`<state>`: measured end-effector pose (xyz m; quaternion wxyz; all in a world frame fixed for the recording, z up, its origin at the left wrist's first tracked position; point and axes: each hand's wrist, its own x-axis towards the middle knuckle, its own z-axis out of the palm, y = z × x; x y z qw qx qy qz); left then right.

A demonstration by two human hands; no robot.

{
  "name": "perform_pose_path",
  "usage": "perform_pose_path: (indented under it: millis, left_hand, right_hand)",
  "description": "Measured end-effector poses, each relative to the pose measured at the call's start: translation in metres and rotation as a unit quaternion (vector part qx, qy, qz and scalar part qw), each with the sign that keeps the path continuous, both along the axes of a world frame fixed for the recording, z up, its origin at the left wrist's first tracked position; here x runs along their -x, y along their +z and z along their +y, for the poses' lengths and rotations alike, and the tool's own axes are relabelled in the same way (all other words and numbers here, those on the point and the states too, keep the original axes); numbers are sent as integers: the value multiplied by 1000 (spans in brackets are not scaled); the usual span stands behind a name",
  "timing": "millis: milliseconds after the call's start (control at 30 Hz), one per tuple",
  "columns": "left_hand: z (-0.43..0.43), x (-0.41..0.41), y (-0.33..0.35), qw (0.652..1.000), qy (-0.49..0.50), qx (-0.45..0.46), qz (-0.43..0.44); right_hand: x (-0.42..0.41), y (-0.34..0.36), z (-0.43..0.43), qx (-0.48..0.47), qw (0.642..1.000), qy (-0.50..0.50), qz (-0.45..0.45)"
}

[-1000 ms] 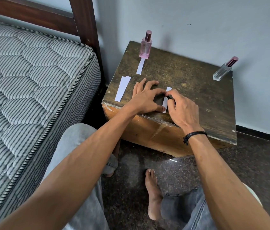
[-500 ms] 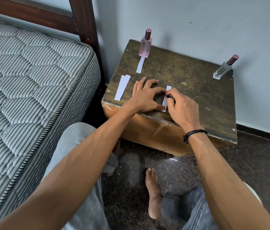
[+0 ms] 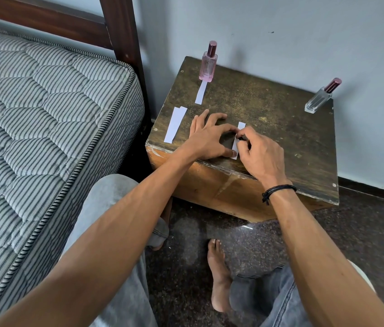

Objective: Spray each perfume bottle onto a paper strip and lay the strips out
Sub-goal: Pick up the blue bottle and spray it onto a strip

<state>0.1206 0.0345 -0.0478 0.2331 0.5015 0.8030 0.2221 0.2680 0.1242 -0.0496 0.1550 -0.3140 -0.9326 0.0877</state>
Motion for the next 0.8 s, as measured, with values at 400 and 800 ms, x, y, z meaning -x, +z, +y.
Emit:
perform_pose_path:
  millis: [400, 800]
  left_hand:
    - [0, 1, 0, 1000, 0, 3, -5]
    - [-3, 3, 6, 1000, -14, 17, -20]
  right_hand:
    - [-1, -1, 3, 32, 999, -10, 10]
    - [-1, 4, 8, 156, 984, -58, 67]
